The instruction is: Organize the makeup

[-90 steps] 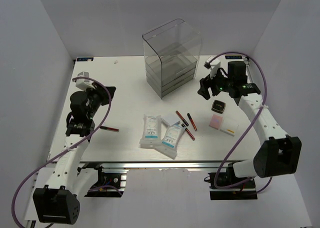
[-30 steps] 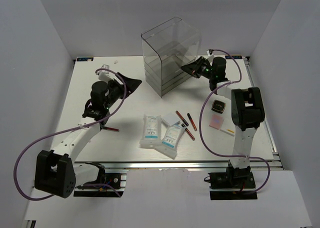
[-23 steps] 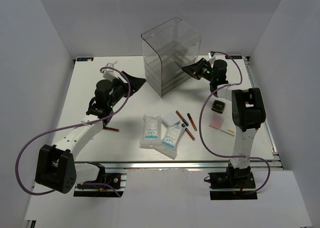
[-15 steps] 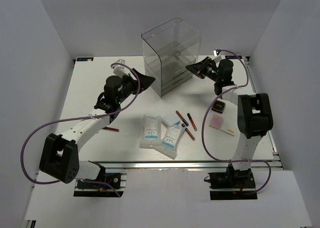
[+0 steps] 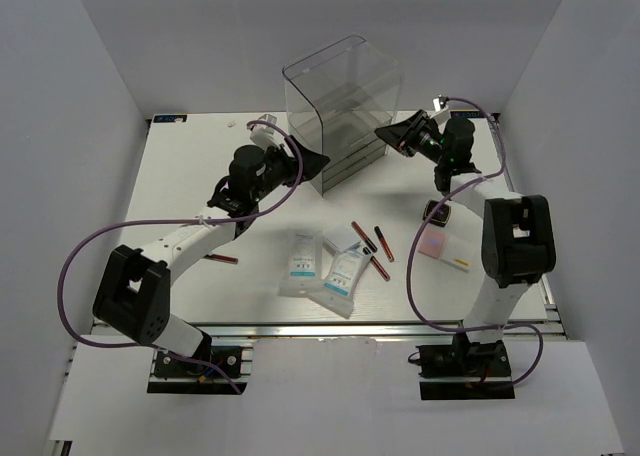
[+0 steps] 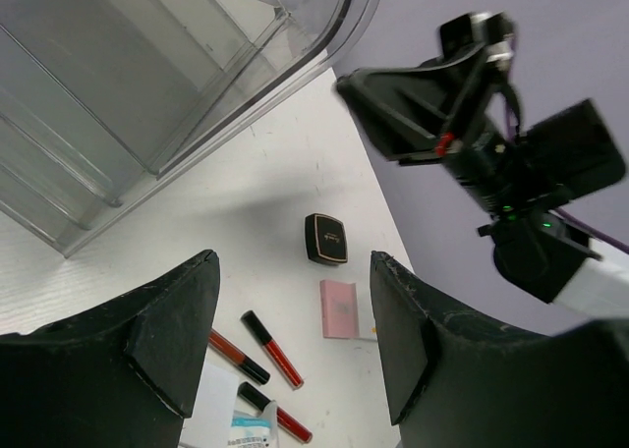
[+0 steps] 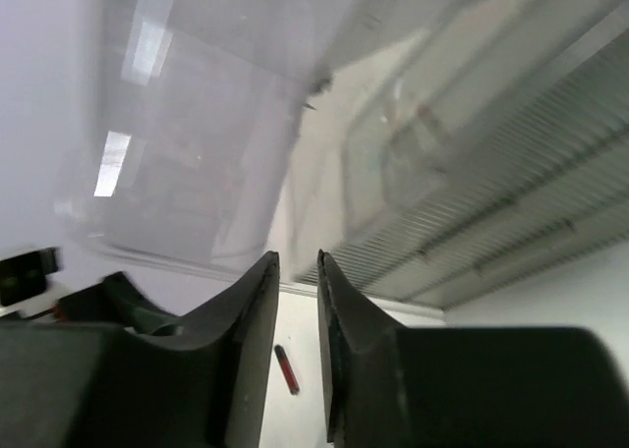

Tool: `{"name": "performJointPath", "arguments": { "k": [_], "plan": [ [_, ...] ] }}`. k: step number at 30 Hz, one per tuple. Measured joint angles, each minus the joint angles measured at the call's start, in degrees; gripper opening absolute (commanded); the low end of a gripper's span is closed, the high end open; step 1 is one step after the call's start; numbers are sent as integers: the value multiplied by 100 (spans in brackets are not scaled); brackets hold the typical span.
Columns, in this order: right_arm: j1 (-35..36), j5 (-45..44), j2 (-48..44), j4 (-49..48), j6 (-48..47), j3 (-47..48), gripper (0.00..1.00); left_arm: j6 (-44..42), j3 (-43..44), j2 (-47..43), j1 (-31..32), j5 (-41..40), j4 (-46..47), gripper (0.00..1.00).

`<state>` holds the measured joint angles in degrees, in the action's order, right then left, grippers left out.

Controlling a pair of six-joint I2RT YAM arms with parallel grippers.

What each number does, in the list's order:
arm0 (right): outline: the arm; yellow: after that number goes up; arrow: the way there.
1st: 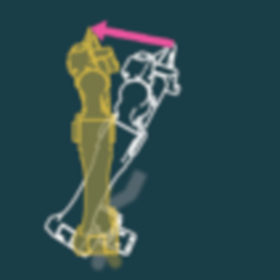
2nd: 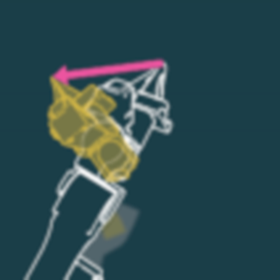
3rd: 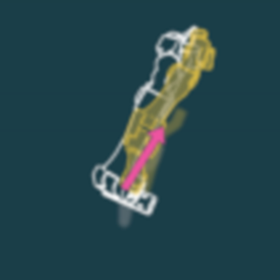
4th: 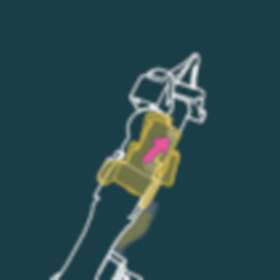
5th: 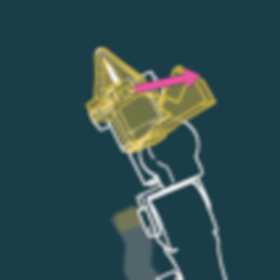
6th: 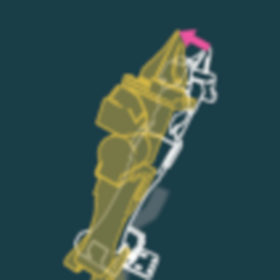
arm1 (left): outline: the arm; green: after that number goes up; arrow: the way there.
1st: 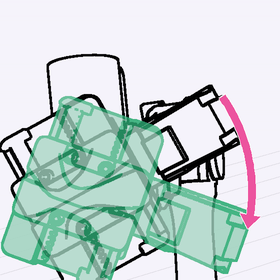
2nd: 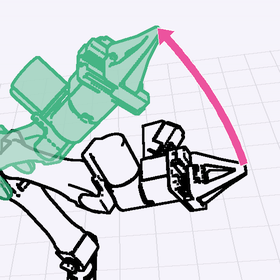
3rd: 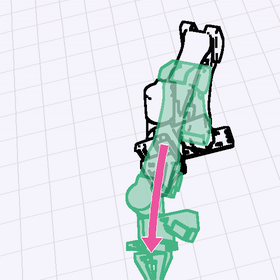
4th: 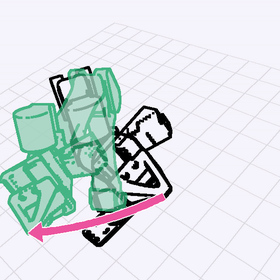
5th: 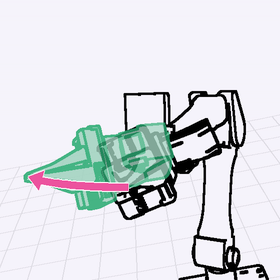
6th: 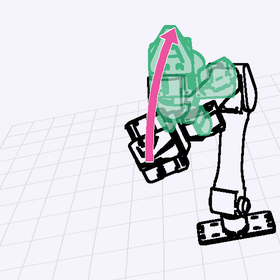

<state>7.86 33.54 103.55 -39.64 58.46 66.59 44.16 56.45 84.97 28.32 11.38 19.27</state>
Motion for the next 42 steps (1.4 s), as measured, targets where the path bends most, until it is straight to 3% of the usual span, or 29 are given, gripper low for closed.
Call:
{"name": "performJointPath", "arguments": {
  "k": [8, 15, 42],
  "plan": [
    [46, 138, 1073, 55, 181, 50, 42, -37, -15, -111, 20, -107, -87, 72],
    [90, 188, 1386, -83, 343, 448, 48, -17, -31, -162, 94, -199, -105, 72],
    [199, 726, 2046, -1419, 881, 595, 43, 2, 83, 37, 155, -199, -264, 72]
  ]
}}
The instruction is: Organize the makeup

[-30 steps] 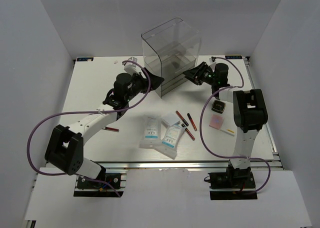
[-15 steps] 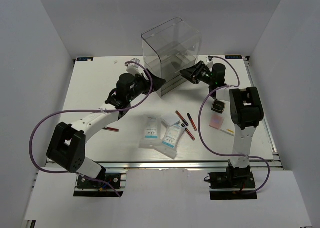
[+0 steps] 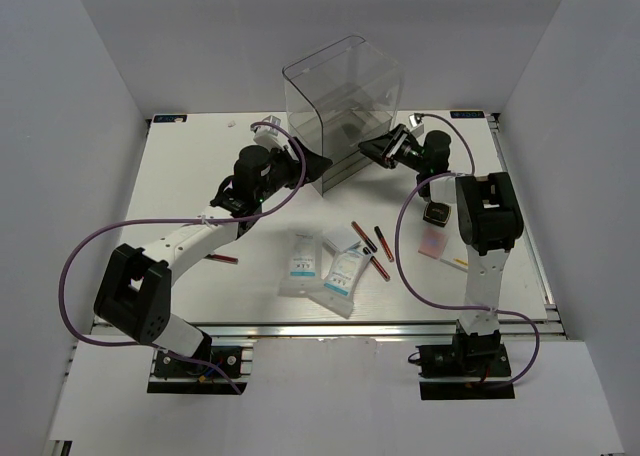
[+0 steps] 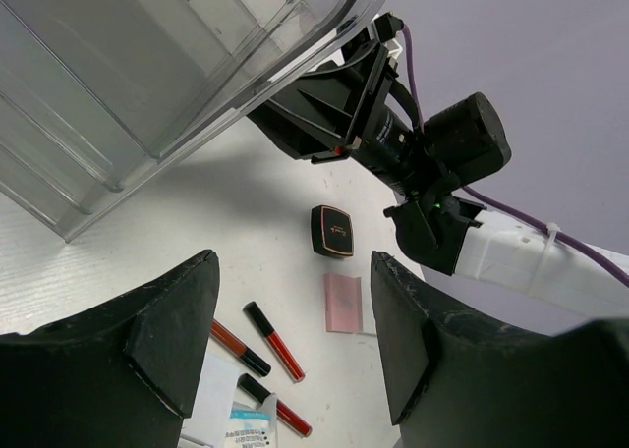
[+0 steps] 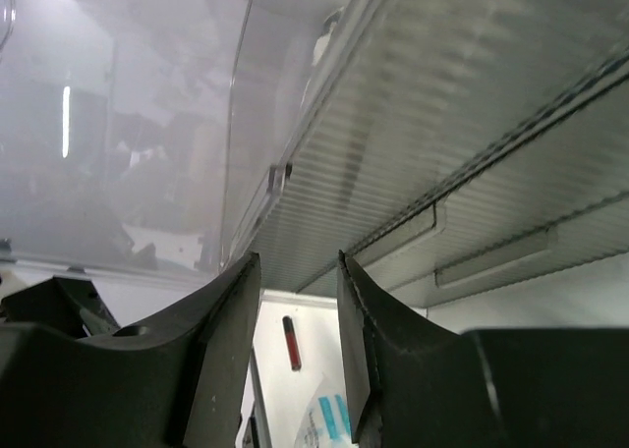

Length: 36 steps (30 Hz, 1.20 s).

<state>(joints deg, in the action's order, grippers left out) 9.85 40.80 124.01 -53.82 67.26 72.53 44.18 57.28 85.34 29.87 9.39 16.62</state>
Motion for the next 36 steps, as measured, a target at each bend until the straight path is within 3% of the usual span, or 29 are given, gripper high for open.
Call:
{"name": "performJointPath", "arguments": {
  "k": [10, 22, 36],
  "plan": [
    [13, 103, -22, -295, 24, -61, 45, 0, 20, 50, 0, 4, -4, 72],
    [15, 94, 63, -337, 136, 328, 40, -2, 22, 57, 0, 4, -7, 72],
    [15, 20, 212, -382, 317, 393, 16, -9, 24, 57, 28, 2, -9, 72]
  ]
}}
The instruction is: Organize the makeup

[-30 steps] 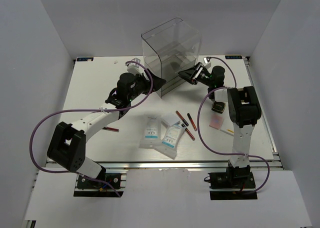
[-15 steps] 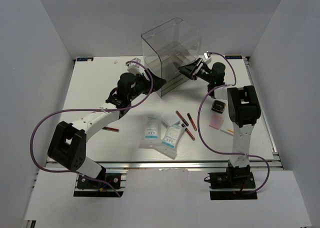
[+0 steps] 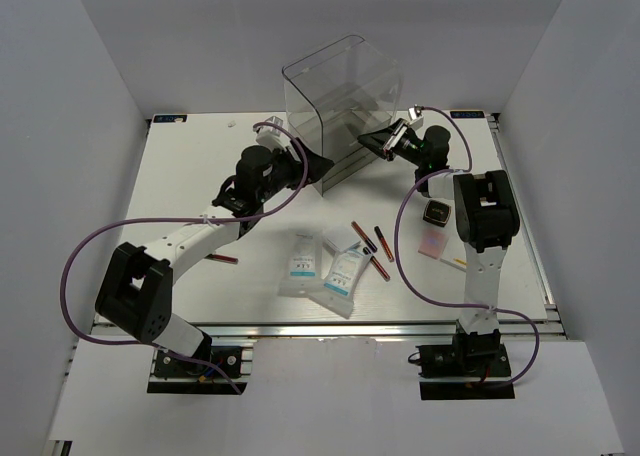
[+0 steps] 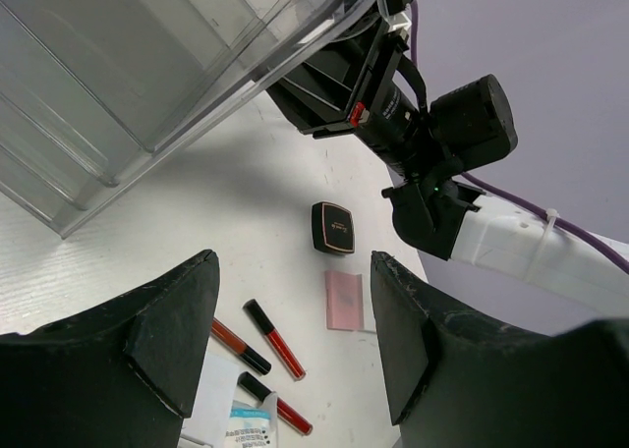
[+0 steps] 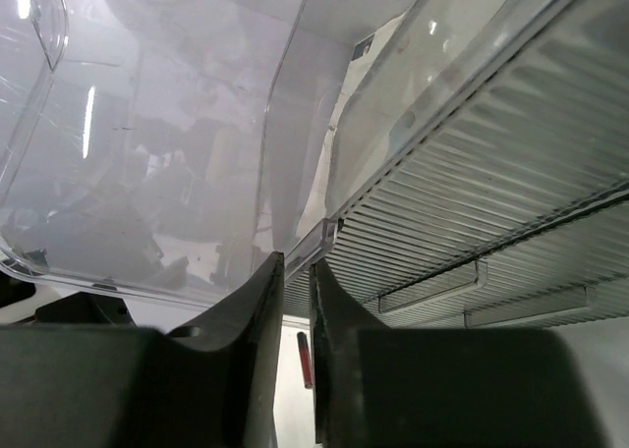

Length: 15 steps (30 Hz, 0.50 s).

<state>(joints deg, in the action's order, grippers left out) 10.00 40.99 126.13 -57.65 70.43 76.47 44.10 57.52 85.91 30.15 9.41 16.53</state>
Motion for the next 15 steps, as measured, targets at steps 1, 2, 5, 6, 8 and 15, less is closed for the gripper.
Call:
{"name": "performJointPath", "arguments": {
  "k": [1, 2, 5, 6, 8, 15],
  "plan": [
    [0, -11, 4, 2, 26, 0, 14, -11, 0, 0, 11, 0, 0, 72],
    [0, -26, 9, 2, 70, 0, 11, -13, 4, 0, 24, 0, -2, 72],
    [0, -52, 33, -39, 179, 0, 7, -17, 42, 0, 52, -2, -22, 72],
    [0, -55, 35, -46, 203, 0, 7, -17, 61, 0, 61, -4, -24, 72],
    [2, -63, 37, -50, 256, -4, 5, -17, 74, 0, 76, -24, -22, 72],
    [0, -308, -122, -304, 400, -376, 0, -22, 76, 0, 140, -98, -26, 72]
  ]
}}
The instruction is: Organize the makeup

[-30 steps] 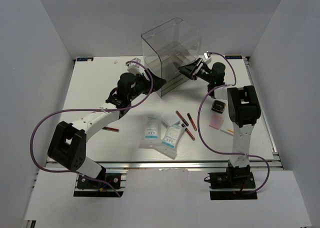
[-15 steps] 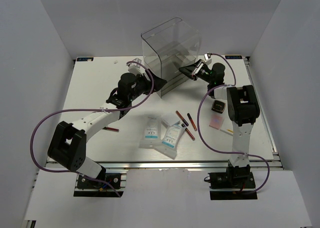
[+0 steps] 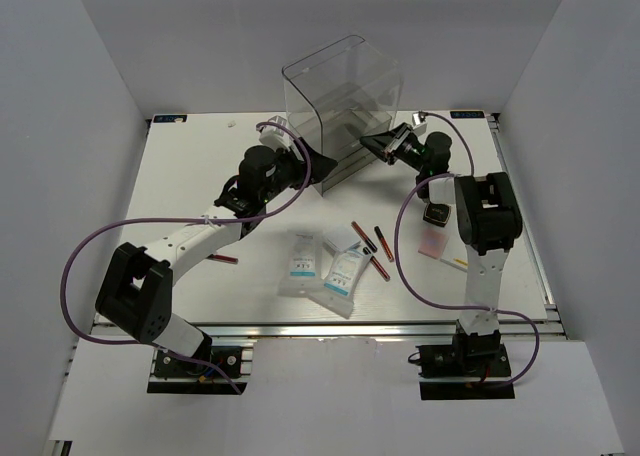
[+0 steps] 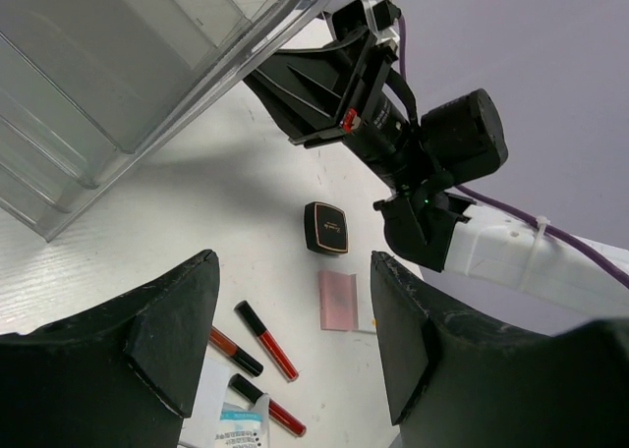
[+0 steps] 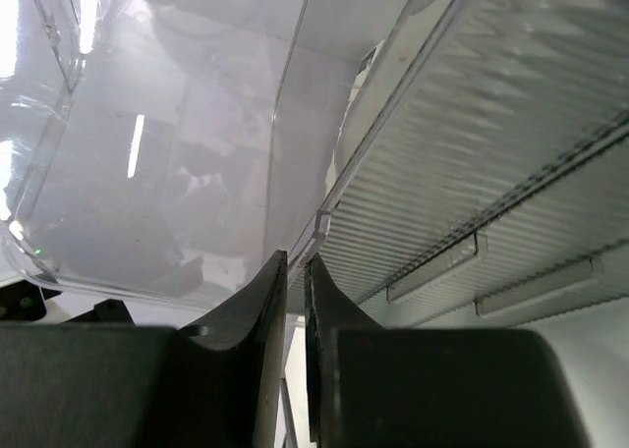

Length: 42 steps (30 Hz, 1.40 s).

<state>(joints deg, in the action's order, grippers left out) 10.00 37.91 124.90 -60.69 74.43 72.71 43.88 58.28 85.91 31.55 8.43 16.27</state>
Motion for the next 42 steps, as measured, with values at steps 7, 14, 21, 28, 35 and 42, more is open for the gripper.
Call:
{"name": "performJointPath", "arguments": {
  "k": [7, 14, 21, 28, 35, 42],
  "plan": [
    [-61, -68, -354, -85, 70, -354, 0, -42, 0, -2, 20, -42, 4, 72],
    [-140, -24, -656, -39, 116, -535, 0, -131, 0, -2, 46, -92, 9, 74],
    [-192, 22, -1106, 63, 155, -778, 0, -302, 129, 13, 50, -125, 31, 80],
    [-216, 46, -1399, 120, 162, -890, 0, -358, 402, 175, 50, -111, 225, 80],
    [-227, 68, -1648, 337, 162, -944, 0, -361, 697, 509, 52, -35, 299, 81],
    [-243, 107, -1794, 455, 146, -946, 0, -404, 1008, 824, 52, 15, 278, 81]
  ]
}}
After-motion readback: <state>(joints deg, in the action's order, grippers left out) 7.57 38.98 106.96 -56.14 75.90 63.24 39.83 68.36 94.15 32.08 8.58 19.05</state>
